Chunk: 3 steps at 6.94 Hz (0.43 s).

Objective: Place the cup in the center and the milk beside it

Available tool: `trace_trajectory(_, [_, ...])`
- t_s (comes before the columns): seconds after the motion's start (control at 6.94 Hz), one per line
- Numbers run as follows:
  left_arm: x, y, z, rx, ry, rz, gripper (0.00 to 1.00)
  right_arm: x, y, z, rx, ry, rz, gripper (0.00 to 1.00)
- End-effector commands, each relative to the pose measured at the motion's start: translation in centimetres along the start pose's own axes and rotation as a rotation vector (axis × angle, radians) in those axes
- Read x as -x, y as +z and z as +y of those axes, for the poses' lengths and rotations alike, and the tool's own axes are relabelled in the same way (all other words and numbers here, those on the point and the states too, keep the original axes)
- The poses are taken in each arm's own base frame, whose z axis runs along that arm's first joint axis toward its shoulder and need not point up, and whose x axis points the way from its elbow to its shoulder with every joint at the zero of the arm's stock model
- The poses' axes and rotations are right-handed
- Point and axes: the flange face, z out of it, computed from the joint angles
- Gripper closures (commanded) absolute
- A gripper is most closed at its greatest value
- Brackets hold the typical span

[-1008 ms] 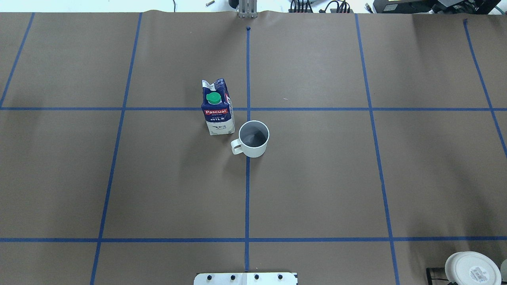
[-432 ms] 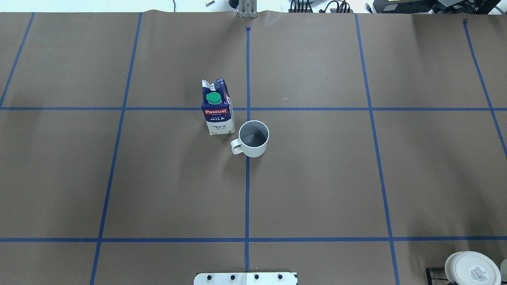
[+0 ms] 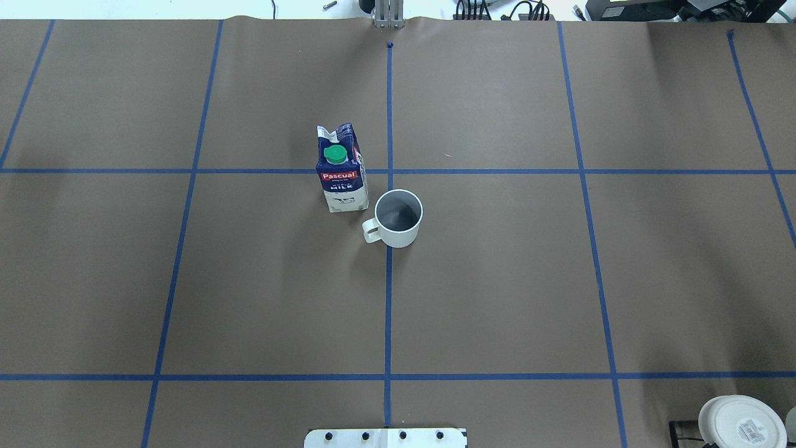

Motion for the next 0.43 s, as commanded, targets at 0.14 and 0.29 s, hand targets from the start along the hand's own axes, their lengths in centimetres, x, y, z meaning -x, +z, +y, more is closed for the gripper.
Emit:
trace_trajectory(0.14, [-1.87,2.04,-0.22,0.030,0.001,0.070,0.01,-1.74,0.96,-0.55,-0.004,0.017,0.000,0.00])
trace_trajectory(0.29, [-2.40,1.77,-0.64,-0.002,0.035,0.067,0.01,-1.63,0.83,-0.69,-0.013,0.006,0.000,0.00])
